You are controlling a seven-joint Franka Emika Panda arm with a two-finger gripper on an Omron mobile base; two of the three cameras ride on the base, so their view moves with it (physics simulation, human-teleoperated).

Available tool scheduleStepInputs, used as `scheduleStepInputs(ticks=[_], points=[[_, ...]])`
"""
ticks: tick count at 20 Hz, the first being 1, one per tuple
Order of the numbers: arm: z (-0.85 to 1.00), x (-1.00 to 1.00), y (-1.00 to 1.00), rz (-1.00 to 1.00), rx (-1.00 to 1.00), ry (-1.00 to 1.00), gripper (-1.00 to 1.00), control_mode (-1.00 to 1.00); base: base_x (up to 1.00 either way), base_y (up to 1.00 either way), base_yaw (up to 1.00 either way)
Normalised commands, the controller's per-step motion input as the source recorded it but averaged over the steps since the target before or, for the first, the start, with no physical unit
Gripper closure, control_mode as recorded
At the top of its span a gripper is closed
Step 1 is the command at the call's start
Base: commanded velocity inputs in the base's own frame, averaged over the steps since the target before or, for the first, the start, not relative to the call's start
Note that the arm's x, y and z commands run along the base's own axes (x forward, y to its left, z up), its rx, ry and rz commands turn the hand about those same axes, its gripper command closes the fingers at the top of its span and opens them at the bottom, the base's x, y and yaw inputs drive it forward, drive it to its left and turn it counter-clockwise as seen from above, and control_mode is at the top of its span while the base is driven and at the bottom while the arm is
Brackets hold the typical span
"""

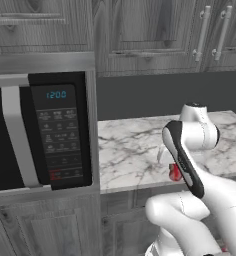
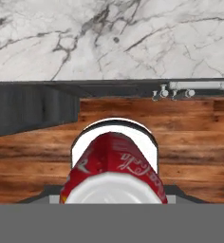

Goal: Four empty soda cans are scattered around the kitchen. Gather all the cans and cluster them next to the stove for recycling.

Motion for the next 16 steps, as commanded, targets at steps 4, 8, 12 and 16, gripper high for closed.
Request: scheduleStepInputs(ticks=[4, 8, 12, 16], points=[[0.17, -0.04, -0.25, -0.21, -0.02, 0.00, 1.00, -1.00, 0.00, 0.00, 0.00], [0.35, -0.06, -0.02, -0.16, -0.03, 0.04, 1.00, -1.00, 0.00, 0.00, 0.00], [0.18, -0.29, 0.00, -0.13, -0.07, 0.07, 1.00, -1.00, 0.00, 0.00, 0.00], [0.27, -0.19, -0.02, -0.13, -0.06, 0.04, 1.00, -1.00, 0.00, 0.00, 0.00]])
